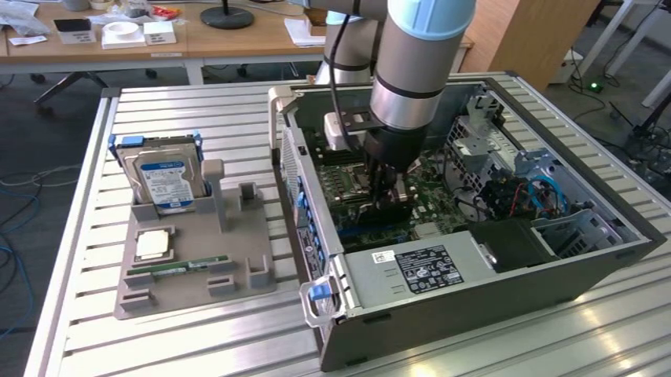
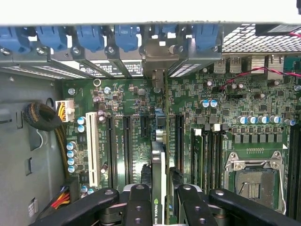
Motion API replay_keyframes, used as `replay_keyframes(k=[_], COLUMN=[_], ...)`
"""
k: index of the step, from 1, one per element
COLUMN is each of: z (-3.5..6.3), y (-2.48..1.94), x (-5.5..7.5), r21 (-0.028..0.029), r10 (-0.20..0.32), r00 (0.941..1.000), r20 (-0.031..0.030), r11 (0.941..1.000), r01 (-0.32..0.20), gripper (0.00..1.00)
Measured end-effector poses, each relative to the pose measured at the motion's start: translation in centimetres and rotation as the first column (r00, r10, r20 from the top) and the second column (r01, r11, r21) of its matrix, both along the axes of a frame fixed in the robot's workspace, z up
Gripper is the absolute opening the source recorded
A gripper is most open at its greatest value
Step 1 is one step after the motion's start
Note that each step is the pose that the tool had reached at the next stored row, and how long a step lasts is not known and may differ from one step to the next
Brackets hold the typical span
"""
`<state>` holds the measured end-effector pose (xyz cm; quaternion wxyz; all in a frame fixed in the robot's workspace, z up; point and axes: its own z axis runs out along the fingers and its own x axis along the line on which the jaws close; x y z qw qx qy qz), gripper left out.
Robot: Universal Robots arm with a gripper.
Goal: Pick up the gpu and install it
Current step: 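Insert the gpu into the slot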
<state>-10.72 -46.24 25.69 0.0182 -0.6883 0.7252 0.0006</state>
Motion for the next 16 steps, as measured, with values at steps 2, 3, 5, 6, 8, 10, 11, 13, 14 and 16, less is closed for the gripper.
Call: replay_keyframes(k=[2, 3, 5, 6, 8, 10, 11, 13, 14, 16], z=[-0.01, -0.01, 0.00, 0.00, 0.00, 0.00, 0.00, 0.00, 0.00, 0.00], y=[0.03, 0.04, 0.04, 0.04, 0.04, 0.04, 0.04, 0.04, 0.04, 0.04], x=[-0.06, -0.06, -0.06, -0.07, -0.07, -0.07, -0.07, -0.07, -0.07, -0.07], r21=[0.0002, 0.0003, 0.0001, 0.0001, 0.0000, 0.0001, 0.0001, 0.0000, 0.0000, 0.0001], r10=[0.000, 0.000, -0.001, -0.001, -0.001, -0.001, -0.001, -0.001, -0.001, -0.001], r00=[1.0000, 1.0000, 1.0000, 1.0000, 1.0000, 1.0000, 1.0000, 1.0000, 1.0000, 1.0000], r20=[-0.0001, -0.0001, 0.0000, 0.0000, 0.0000, -0.0001, 0.0000, -0.0001, 0.0000, 0.0000], r11=[1.0000, 1.0000, 1.0000, 1.0000, 1.0000, 1.0000, 1.0000, 1.0000, 1.0000, 1.0000], r01=[0.000, 0.000, 0.001, 0.001, 0.001, 0.001, 0.001, 0.001, 0.001, 0.001], gripper=[0.26, 0.26, 0.26, 0.26, 0.26, 0.26, 0.26, 0.26, 0.26, 0.26])
